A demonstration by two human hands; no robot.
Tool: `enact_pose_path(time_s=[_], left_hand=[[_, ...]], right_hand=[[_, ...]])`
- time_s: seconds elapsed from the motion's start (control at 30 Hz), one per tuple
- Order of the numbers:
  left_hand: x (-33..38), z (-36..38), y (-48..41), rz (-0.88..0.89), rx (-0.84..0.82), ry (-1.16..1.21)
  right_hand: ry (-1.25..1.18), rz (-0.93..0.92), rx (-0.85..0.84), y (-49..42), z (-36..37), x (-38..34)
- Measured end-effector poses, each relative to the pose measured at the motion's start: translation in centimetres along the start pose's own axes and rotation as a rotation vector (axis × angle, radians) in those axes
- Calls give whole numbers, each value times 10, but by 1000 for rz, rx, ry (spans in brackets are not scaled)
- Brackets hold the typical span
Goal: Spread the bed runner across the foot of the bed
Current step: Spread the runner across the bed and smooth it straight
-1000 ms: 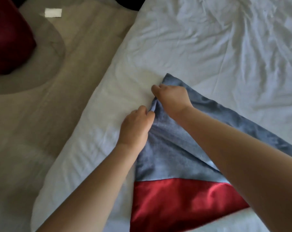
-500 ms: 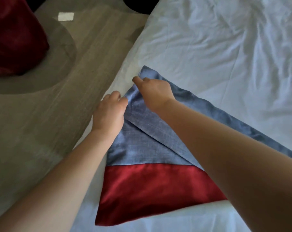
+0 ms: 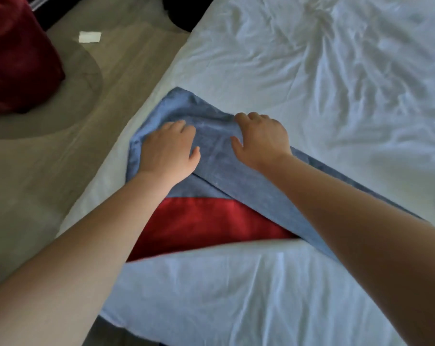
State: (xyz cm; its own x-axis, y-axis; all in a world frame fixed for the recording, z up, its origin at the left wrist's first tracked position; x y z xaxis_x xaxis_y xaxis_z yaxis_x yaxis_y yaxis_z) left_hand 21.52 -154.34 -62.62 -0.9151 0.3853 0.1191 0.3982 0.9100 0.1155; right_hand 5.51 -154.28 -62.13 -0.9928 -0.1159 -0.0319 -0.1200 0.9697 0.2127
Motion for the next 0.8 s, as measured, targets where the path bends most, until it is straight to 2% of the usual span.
enact_pose_path(time_s=[0.33, 0.47, 0.57, 0.8], left_hand=[[84, 65, 111, 134, -44, 8], [99, 103, 147, 248, -153, -58], [100, 115, 160, 263, -231, -146], [93, 108, 159, 388, -143, -196]], right_hand=[[-107, 82, -100, 142, 86, 0], [-90, 121, -114, 173, 114, -9], [-92, 98, -132, 186, 130, -18], [-31, 80, -145, 194, 135, -17]])
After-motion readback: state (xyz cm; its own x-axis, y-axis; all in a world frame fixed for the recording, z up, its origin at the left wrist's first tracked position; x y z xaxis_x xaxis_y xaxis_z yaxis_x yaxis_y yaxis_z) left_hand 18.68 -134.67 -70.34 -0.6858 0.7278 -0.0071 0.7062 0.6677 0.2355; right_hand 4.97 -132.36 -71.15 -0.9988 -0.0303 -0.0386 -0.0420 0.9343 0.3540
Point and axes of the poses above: each hand's wrist, its own y-axis away from the middle knuckle, its own z-axis out of the palm, x = y × z, the point moved 7 cm from there along -y, towards the middle knuckle, and after that the axes turned 12 degrees about -x, right-handed, at the moved point
